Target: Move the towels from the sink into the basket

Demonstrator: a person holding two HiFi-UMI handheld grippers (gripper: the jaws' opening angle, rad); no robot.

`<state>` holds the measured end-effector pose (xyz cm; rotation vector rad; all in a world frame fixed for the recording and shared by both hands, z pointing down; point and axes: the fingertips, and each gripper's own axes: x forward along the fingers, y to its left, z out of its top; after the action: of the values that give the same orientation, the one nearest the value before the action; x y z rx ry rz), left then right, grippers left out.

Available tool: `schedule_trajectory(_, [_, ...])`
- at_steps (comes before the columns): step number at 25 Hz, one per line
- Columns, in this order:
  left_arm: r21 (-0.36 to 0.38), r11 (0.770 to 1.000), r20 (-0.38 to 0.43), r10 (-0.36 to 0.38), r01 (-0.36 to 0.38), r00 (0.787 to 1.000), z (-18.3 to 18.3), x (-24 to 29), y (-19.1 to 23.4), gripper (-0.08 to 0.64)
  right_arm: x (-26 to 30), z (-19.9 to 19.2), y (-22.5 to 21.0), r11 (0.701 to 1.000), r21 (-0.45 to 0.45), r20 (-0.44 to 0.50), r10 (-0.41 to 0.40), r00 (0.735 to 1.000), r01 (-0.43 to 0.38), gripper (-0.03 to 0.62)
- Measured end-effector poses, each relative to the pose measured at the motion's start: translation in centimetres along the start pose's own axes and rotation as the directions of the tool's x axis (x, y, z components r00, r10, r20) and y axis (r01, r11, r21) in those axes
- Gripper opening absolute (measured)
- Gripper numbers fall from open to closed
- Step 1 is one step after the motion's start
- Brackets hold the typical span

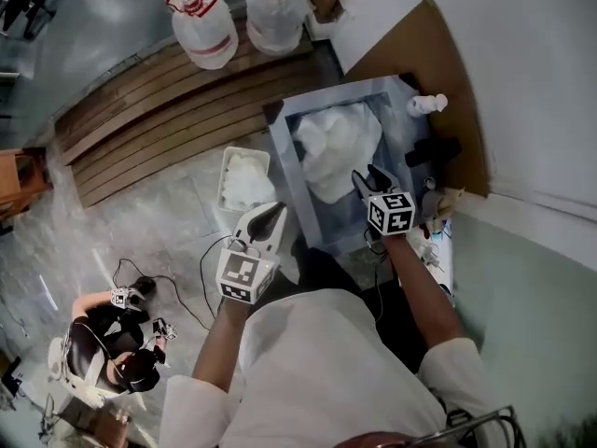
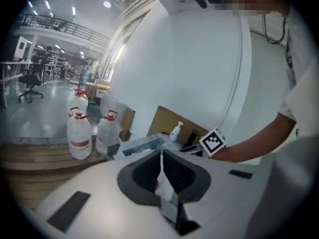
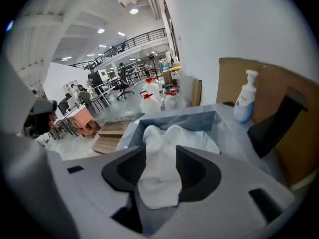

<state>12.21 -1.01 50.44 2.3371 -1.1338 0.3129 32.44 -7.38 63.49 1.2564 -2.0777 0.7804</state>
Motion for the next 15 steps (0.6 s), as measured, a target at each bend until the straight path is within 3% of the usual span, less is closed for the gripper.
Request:
schedule_trajectory(6, [-0.055,0.998,-0.021,0.019,-0.020,1.000,-4.8,1.9,1.2,0.017,9.4,-4.9,-2.3,1.000,0.017,-0.146,-0.006,0.989,0.009,0.260])
schedule_trajectory(11, [-0.107,0.992,-0.056,0.063,-0.069,0.996,-8.2,2.0,3.6,0.017,15.0,-7.0,-3.7,0.999,0.025,-0.233,-0.014,0.972,0.020,0.496])
schedule_trajectory(13, [-0.121,0.989,-0.070,0.077,-0.085,0.995,-9.3,1.7,4.4,0.017,17.0,-7.9,-4.1,1.000,0.005,-0.264,-0.026,0.964,0.029,0.542])
schedule_trajectory(15, [-0.134,0.986,-0.080,0.090,-0.100,0.993,-10.2,1.5,4.9,0.017,18.8,-9.1,-4.3,0.999,-0.034,-0.312,-0.033,0.949,0.024,0.548])
